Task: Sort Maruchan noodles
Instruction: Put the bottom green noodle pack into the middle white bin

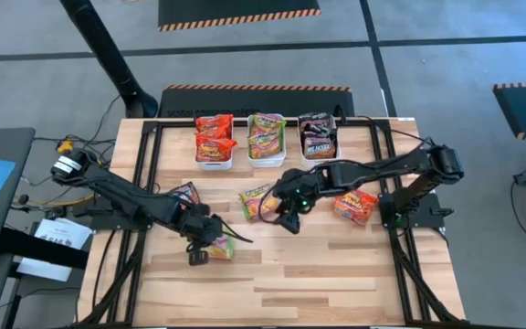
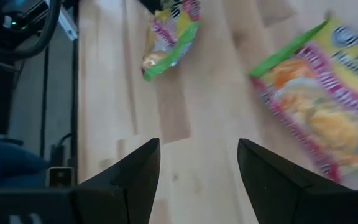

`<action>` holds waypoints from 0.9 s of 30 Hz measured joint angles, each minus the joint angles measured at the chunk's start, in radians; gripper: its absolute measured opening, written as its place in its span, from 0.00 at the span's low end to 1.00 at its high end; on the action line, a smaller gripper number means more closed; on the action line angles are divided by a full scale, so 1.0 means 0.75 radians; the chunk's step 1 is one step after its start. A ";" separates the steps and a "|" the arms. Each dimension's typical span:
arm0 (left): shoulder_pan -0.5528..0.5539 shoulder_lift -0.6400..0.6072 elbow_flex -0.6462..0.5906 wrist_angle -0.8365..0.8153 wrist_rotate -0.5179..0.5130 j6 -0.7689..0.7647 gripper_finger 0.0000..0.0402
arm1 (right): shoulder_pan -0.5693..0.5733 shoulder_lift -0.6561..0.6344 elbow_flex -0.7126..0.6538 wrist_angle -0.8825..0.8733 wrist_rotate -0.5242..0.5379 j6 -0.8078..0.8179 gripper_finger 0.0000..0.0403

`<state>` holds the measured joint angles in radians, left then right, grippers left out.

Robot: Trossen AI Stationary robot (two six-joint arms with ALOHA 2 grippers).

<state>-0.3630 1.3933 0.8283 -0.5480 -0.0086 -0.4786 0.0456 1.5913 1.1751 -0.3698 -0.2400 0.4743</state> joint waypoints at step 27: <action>0.100 -0.002 0.000 0.549 -0.080 0.241 0.00 | 0.100 0.000 0.000 0.113 0.054 0.485 0.59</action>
<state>-0.2881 1.3922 0.8284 -0.1360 -0.0686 -0.2982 0.1206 1.5913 1.1751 -0.2848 -0.1993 0.8383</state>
